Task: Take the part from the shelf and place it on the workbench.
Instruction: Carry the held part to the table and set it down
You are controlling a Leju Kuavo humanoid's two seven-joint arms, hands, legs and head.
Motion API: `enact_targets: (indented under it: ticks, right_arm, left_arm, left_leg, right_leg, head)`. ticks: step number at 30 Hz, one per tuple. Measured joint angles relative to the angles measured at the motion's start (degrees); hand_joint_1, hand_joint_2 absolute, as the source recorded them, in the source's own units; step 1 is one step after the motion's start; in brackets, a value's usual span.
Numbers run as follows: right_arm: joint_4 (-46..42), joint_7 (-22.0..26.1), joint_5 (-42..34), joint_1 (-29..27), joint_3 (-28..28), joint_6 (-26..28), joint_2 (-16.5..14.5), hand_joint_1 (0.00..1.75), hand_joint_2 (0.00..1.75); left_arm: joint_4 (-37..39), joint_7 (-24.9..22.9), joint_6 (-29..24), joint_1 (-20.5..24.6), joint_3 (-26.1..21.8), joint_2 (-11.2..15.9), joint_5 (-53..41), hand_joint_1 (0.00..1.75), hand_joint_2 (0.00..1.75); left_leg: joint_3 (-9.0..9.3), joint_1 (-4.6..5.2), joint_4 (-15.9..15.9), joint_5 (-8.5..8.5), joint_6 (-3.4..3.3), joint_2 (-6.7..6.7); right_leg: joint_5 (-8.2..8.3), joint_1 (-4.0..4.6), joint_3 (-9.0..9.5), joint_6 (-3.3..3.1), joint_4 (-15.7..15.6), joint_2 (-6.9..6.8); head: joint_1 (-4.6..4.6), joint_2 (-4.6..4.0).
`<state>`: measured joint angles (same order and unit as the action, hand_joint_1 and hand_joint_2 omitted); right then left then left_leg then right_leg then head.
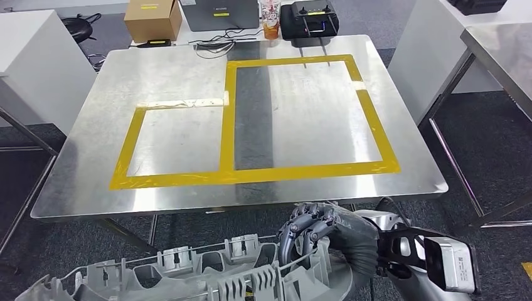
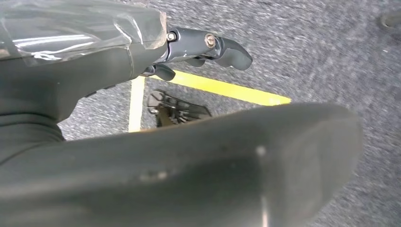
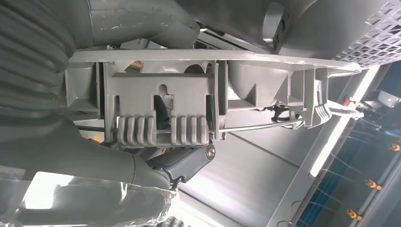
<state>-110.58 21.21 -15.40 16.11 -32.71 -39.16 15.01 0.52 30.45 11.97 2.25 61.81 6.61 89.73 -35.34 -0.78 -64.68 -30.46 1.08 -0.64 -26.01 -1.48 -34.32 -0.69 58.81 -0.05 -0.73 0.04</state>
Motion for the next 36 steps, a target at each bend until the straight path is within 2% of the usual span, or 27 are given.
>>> enact_targets:
  ticks: [2,3,4,5,7,8,9,11,13,14,15,17,18,19,20,22,23,24,25,26,28,29,31,33,34,35,36]
  right_arm:
    - [0.0,0.0,0.0,0.0,0.0,0.0,0.0,1.50,1.75]
    - [0.0,0.0,0.0,-0.1,0.0,0.0,0.0,1.50,1.75]
    - [0.0,0.0,0.0,-0.1,0.0,0.0,0.0,1.50,1.75]
    - [0.0,0.0,0.0,-0.1,0.0,0.0,0.0,1.50,1.75]
    - [0.0,0.0,0.0,-0.1,0.0,0.0,-0.1,1.50,1.75]
    - [0.0,0.0,0.0,-0.1,0.0,0.0,-0.1,1.50,1.75]
    - [0.0,0.0,0.0,-0.1,0.0,0.0,-0.1,1.50,1.75]
    - [0.0,0.0,0.0,-0.1,0.1,0.1,-0.2,1.50,1.75]
    - [-0.1,-0.1,0.1,0.0,0.1,0.1,-0.2,1.50,1.75]
    - [-0.2,-0.1,0.0,0.0,0.1,0.1,-0.2,1.50,1.75]
    - [-0.2,-0.1,0.0,0.0,0.2,0.1,-0.2,1.50,1.75]
    - [-0.2,-0.1,0.0,-0.2,0.2,0.1,-0.1,1.50,1.75]
    - [-0.2,-0.1,0.0,-0.4,0.2,0.1,-0.1,1.50,1.75]
    - [-0.2,-0.1,0.0,-0.5,0.1,0.1,-0.1,1.50,1.75]
    - [-0.2,-0.1,0.0,-0.5,0.1,0.1,-0.1,1.50,1.75]
    - [-0.2,-0.1,0.0,-0.6,0.1,0.1,0.0,1.50,1.75]
    - [-0.2,-0.1,0.0,-0.6,0.1,0.1,0.0,1.50,1.75]
    - [-0.2,-0.1,0.0,-0.6,0.1,0.1,0.0,1.50,1.75]
    - [-0.3,-0.1,0.0,-0.6,0.1,0.1,0.0,1.50,1.75]
    - [-0.3,-0.1,0.0,-0.7,0.1,0.1,0.0,1.50,1.75]
    - [-0.4,-0.1,0.0,-0.6,0.2,0.1,0.0,1.50,1.75]
    - [-0.4,-0.1,0.0,-0.6,0.2,0.1,0.0,1.50,1.75]
    - [-0.5,-0.1,0.0,-0.6,0.1,0.1,0.0,1.50,1.75]
    - [-0.5,-0.1,0.0,-0.7,0.1,0.1,0.0,1.50,1.75]
    - [-0.5,-0.1,0.0,-0.7,0.1,0.1,0.0,1.50,1.75]
    - [-0.5,-0.1,0.0,-0.7,0.1,0.1,-0.1,1.50,1.75]
    - [-0.5,-0.1,0.1,-0.7,0.1,0.1,-0.1,1.50,1.75]
  left_arm:
    - [0.0,0.0,-0.1,0.0,0.0,0.0,0.0,0.00,0.00]
    - [0.0,0.0,-0.1,-0.1,0.0,0.0,0.0,0.00,0.00]
    - [0.0,0.0,-0.1,-0.1,0.0,0.0,0.0,0.00,0.00]
    - [0.0,0.0,-0.1,-0.1,0.0,0.0,0.0,0.00,0.00]
    - [0.0,0.1,-0.2,-0.1,0.0,0.1,0.0,0.00,0.00]
    - [0.0,0.1,-0.2,-0.1,0.1,0.2,0.0,0.00,0.00]
    - [0.0,0.2,-0.3,0.0,0.1,0.2,0.0,0.00,0.00]
    - [0.0,0.3,-0.3,0.0,0.1,0.3,0.0,0.00,0.00]
    - [0.0,0.4,-0.2,-0.1,0.1,0.4,0.0,0.00,0.00]
    - [0.0,0.5,-0.2,0.0,0.1,0.3,0.0,0.00,0.00]
    - [0.0,0.6,-0.1,0.0,0.1,0.3,0.0,0.00,0.00]
    - [0.0,0.6,0.0,0.1,0.2,0.2,0.0,0.00,0.00]
    - [0.0,0.6,0.0,0.1,0.3,0.1,0.0,0.00,0.00]
    - [0.0,0.6,0.0,0.1,0.3,0.0,0.0,0.00,0.00]
    - [0.0,0.6,0.0,0.1,0.3,0.0,0.0,0.00,0.00]
    - [0.0,0.6,0.0,0.1,0.5,-0.1,0.0,0.00,0.00]
    - [0.0,0.6,0.0,0.2,0.6,-0.1,0.0,0.00,0.00]
    - [0.0,0.6,0.0,0.2,0.6,-0.1,0.0,0.00,0.00]
    - [0.0,0.6,0.0,0.1,0.7,-0.1,0.0,0.00,0.00]
    - [0.0,0.6,0.0,0.1,0.7,-0.1,0.0,0.00,0.00]
    - [0.0,0.6,0.0,0.1,0.8,-0.1,0.0,0.00,0.00]
    - [0.0,0.6,0.0,0.1,0.8,-0.1,0.0,0.00,0.00]
    - [0.0,0.6,0.0,0.2,0.8,-0.1,0.0,0.00,0.00]
    - [0.0,0.6,0.0,0.1,0.8,-0.1,0.0,0.00,0.00]
    - [0.0,0.6,0.0,0.1,0.8,-0.1,0.0,0.00,0.00]
    - [0.0,0.6,0.0,0.1,0.8,-0.1,0.0,0.00,0.00]
    - [0.0,0.7,0.0,0.1,0.9,-0.1,0.0,0.00,0.00]
  left_leg:
    - [-4.69,-0.03,-7.8,-2.52,0.31,0.25]
    - [-6.58,-0.02,-10.2,-2.68,0.32,0.29]
    - [-7.45,-0.01,-10.4,-1.64,0.21,0.30]
    - [-7.14,0.05,-8.3,0.45,-0.04,0.30]
    - [-4.31,0.42,-0.5,5.45,-1.03,0.39]
    - [-2.95,0.69,2.8,6.90,-1.54,0.48]
    - [-2.12,0.96,4.8,7.54,-1.94,0.57]
    - [-1.75,1.29,5.7,7.30,-2.34,0.59]
    - [-1.05,1.01,6.7,7.38,-2.73,0.49]
    - [-0.57,0.83,7.3,7.44,-2.93,0.45]
    - [-0.15,0.65,7.7,7.44,-3.16,0.42]
    - [0.13,0.68,7.8,7.15,-3.47,0.33]
    - [0.25,0.67,7.8,6.97,-3.51,0.26]
    - [0.44,0.64,7.8,6.77,-3.45,0.17]
    - [0.71,0.57,7.7,6.52,-3.29,0.05]
    - [1.26,0.44,7.2,5.75,-2.68,-0.19]
    - [1.37,0.47,6.7,5.28,-2.26,-0.30]
    - [1.38,0.52,6.4,4.90,-1.90,-0.36]
    - [1.35,0.56,6.2,4.65,-1.61,-0.40]
    - [1.36,0.52,6.1,4.50,-1.38,-0.41]
    - [1.16,0.24,5.7,4.06,-0.90,-0.29]
    - [0.61,0.12,4.4,3.33,-0.59,-0.18]
    - [-2.25,0.00,-1.6,0.68,-0.07,0.10]
    - [-6.45,-0.03,-9.0,-1.63,0.17,0.26]
    - [-7.74,-0.02,-10.6,-1.49,0.14,0.30]
    - [-7.85,0.00,-9.8,-0.22,-0.03,0.31]
    - [-6.79,0.05,-6.9,1.87,-0.33,0.31]
  right_leg:
    - [-0.46,0.21,0.62,-0.36,0.0,-0.02]
    - [-0.71,0.32,0.93,-0.42,0.0,-0.01]
    - [-1.00,0.44,1.30,-0.44,0.0,0.03]
    - [-1.33,0.54,1.75,-0.43,0.0,0.07]
    - [-2.05,0.74,2.67,-0.30,0.0,0.13]
    - [-2.35,0.85,2.89,-0.15,0.0,0.14]
    - [-2.55,0.93,2.91,0.03,-0.1,0.14]
    - [-2.78,0.97,2.81,0.54,-0.3,0.08]
    - [-3.23,0.94,2.69,0.95,0.1,-0.01]
    - [-3.86,0.99,2.01,1.00,1.5,-0.01]
    - [-4.89,0.98,0.54,0.94,4.2,0.00]
    - [-7.36,0.94,-4.09,0.87,11.9,0.02]
    - [-7.90,0.86,-6.09,1.10,14.7,0.02]
    - [-7.53,0.72,-7.12,1.55,15.6,0.01]
    - [-6.12,0.52,-6.84,2.20,14.0,0.01]
    - [-2.12,0.03,-3.75,3.37,6.4,-0.02]
    - [-0.69,-0.08,-2.19,3.37,3.0,0.02]
    - [0.04,-0.05,-1.21,3.03,1.0,0.06]
    - [0.13,0.11,-0.86,2.42,0.4,0.10]
    - [0.09,0.28,-0.74,1.80,0.3,0.16]
    - [-0.02,0.21,-0.49,0.99,0.2,0.17]
    - [-0.12,0.09,-0.26,0.64,0.2,0.16]
    - [-0.42,0.05,0.22,0.12,0.2,0.12]
    - [-0.70,0.20,0.54,-0.19,0.2,0.11]
    - [-0.84,0.30,0.73,-0.27,0.2,0.13]
    - [-1.00,0.39,0.98,-0.30,0.2,0.16]
    - [-1.17,0.48,1.29,-0.30,0.2,0.20]
  head:
    - [-0.06,0.00]
    - [-0.08,0.00]
    - [-0.07,0.00]
    - [-0.08,0.00]
    - [-0.03,0.00]
    - [-0.03,0.00]
    - [-0.02,0.00]
    - [-0.06,0.00]
    - [0.00,0.00]
    - [0.05,0.00]
    - [0.12,0.00]
    - [0.15,0.00]
    - [0.15,0.00]
    - [0.14,0.00]
    - [0.15,0.00]
    - [0.17,0.00]
    - [0.18,0.00]
    - [0.18,0.00]
    - [0.18,0.00]
    - [0.17,0.00]
    - [0.14,0.00]
    - [0.08,0.00]
    - [-0.05,0.00]
    - [-0.08,0.00]
    - [-0.08,0.00]
    - [-0.09,0.00]
    - [-0.08,0.00]
